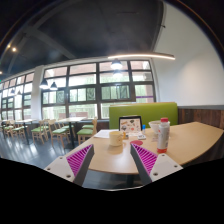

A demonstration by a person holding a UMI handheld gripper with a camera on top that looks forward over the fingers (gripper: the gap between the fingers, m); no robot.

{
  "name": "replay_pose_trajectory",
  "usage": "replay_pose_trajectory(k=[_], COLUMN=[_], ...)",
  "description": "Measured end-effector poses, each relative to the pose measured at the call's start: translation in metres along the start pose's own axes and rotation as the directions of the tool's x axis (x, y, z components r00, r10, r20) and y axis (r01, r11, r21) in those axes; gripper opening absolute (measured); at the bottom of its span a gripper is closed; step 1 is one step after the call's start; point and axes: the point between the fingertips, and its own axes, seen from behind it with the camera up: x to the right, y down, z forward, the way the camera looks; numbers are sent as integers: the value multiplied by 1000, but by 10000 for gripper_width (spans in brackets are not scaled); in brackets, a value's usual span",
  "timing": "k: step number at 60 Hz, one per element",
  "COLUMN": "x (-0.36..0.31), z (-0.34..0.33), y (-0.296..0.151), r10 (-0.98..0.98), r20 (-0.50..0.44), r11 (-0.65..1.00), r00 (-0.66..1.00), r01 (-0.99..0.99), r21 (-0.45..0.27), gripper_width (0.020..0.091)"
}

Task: Pour water

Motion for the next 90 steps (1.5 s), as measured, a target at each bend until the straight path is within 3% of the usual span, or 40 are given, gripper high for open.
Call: replay_pose_trajectory(k=[14, 21, 29, 44, 48, 50, 51, 53, 54, 62, 65, 73, 81, 86, 90], x=[59, 114, 190, 268, 278, 279, 279, 279, 280, 285, 286, 280, 239, 201, 171], z=[5, 20, 66, 174, 195, 205, 214, 220, 222, 230, 231, 235, 250, 281, 297], y=[1, 0, 1, 9, 2, 2, 3, 6, 7, 5, 5, 6, -21, -36, -58], r10=[-52, -80, -73, -83, -69, -64, -63, -62, -62, -47, -33, -119, -445, -712, -896], r20=[-85, -193, -290, -321, -330, -320, -318, -319, -324, -369, -375, -406, -370, -307, -226], r11=[998, 996, 997, 996, 998, 998, 998, 998, 998, 998, 999, 993, 895, 700, 436], r00=[995, 978, 954, 943, 941, 945, 946, 946, 944, 928, 926, 906, 815, 632, 381], r01=[53, 87, 79, 73, 65, 61, 60, 59, 59, 59, 43, 113, 414, 675, 849], r21=[16, 29, 10, -45, -23, -19, -18, -18, -20, 22, 19, -39, -164, -234, -298], gripper_width=[806, 795, 801, 796, 795, 783, 737, 552, 521, 481, 436, 387, 386, 385, 384])
